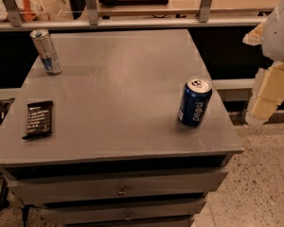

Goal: Move pepsi can near rxbar chocolate

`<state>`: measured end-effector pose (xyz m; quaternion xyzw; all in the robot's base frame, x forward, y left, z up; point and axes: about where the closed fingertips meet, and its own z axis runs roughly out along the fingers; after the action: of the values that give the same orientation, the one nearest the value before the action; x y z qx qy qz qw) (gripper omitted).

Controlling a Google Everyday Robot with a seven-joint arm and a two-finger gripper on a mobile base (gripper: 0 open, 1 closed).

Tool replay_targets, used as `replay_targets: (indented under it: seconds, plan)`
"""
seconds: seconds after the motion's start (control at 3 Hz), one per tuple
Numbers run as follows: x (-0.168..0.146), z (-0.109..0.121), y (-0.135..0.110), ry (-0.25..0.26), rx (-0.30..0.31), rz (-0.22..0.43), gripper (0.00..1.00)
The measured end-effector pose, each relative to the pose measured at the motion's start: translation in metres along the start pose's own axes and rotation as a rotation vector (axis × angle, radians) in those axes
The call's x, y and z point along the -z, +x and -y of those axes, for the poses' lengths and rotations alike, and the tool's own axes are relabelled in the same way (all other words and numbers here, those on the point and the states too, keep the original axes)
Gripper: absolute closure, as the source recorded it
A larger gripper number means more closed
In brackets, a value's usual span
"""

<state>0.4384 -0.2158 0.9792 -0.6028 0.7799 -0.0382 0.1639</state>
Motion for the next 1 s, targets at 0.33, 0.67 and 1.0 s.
replay_targets:
  seconds: [0.33, 0.67, 1.0]
  plan:
    - [0.001, 0.0, -0.001, 0.006, 0.001, 0.014, 0.0]
    - [-0.005, 0.003, -0.001, 0.002, -0.027, 0.104, 0.0]
    - [-0.026, 0.01, 0.002, -0.001, -0.085, 0.295, 0.0]
